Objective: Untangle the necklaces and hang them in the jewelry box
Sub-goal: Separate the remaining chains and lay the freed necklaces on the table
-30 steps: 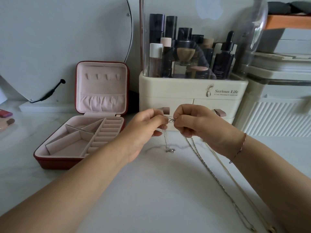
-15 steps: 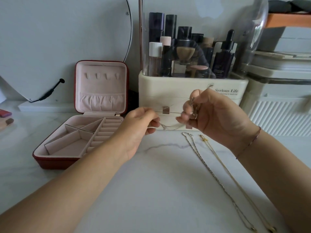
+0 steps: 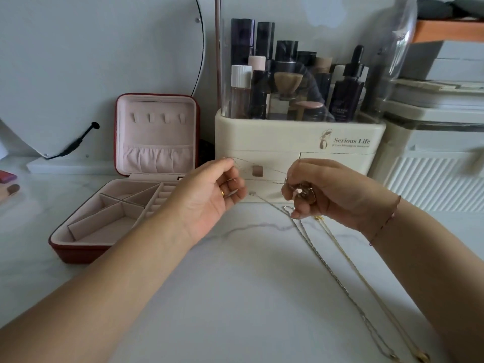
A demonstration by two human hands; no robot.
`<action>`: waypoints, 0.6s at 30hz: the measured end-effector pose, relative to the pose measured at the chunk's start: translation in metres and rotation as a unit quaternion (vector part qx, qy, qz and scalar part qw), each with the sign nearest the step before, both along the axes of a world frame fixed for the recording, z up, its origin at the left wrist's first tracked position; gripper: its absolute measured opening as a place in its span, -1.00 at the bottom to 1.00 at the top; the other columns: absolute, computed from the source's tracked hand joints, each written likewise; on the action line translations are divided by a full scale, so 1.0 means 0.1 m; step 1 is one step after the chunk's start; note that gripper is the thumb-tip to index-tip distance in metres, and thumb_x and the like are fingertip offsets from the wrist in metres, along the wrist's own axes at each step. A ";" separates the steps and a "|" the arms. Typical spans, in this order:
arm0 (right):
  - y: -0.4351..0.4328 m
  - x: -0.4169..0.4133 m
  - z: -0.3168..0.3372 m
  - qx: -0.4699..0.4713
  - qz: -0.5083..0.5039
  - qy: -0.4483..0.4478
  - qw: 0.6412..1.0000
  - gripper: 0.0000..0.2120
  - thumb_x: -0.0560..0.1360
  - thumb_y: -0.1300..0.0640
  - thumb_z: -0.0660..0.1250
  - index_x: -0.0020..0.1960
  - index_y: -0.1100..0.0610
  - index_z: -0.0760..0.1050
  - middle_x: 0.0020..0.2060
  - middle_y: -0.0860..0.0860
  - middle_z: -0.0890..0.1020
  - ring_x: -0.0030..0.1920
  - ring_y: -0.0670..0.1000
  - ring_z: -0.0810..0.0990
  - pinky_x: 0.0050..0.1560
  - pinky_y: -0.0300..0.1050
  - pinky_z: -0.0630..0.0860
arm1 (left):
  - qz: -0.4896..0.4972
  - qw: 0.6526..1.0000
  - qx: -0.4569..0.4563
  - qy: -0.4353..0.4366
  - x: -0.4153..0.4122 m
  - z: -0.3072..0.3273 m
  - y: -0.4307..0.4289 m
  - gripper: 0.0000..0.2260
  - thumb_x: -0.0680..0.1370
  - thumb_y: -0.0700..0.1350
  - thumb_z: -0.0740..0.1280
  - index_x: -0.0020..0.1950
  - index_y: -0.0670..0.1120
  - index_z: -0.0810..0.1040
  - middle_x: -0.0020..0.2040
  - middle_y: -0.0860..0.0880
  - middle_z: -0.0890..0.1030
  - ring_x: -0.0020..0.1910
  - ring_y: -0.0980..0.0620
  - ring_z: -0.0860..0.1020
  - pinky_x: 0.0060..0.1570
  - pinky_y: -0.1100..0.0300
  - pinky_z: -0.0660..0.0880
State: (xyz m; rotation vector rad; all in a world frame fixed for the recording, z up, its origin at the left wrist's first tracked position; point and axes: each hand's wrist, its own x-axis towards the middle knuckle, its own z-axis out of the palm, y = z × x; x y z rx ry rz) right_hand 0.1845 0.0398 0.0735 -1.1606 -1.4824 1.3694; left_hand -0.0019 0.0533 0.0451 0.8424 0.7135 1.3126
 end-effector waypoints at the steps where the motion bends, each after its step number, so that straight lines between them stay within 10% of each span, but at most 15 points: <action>1: 0.00 0.00 0.01 0.006 -0.004 0.012 1.000 -0.86 0.49 0.30 0.22 -0.24 0.22 0.45 -0.28 0.16 0.56 -0.45 0.02 0.47 -0.31 -0.09 0.57 | 0.001 1.000 -0.002 0.011 -0.01 0.00 0.00 -0.79 0.58 -0.19 0.24 -0.27 -0.07 0.43 -0.42 0.03 0.44 -0.51 0.15 0.40 -0.44 0.29 0.48; 8: 0.02 0.04 0.07 0.062 0.004 0.113 0.992 -0.69 0.49 0.29 0.19 -0.38 0.11 0.52 -0.26 0.10 0.58 -0.28 0.01 0.52 -0.24 -0.15 0.54 | -0.013 0.997 -0.020 0.074 -0.05 -0.01 -0.01 -0.78 0.54 -0.14 0.31 -0.28 -0.05 0.36 -0.44 0.02 0.35 -0.57 0.14 0.20 -0.57 0.32 0.22; 18: 0.00 0.06 0.06 0.047 0.035 0.078 0.995 -0.86 0.48 0.11 0.30 -0.16 0.17 0.54 -0.42 -0.01 0.37 -0.42 -0.07 0.28 -0.43 -0.28 0.32 | -0.023 0.965 0.031 0.259 0.02 -0.06 -0.07 -0.77 0.57 -0.12 0.26 -0.20 -0.10 0.66 -0.40 0.01 0.52 -0.41 0.10 0.43 -0.34 0.26 0.36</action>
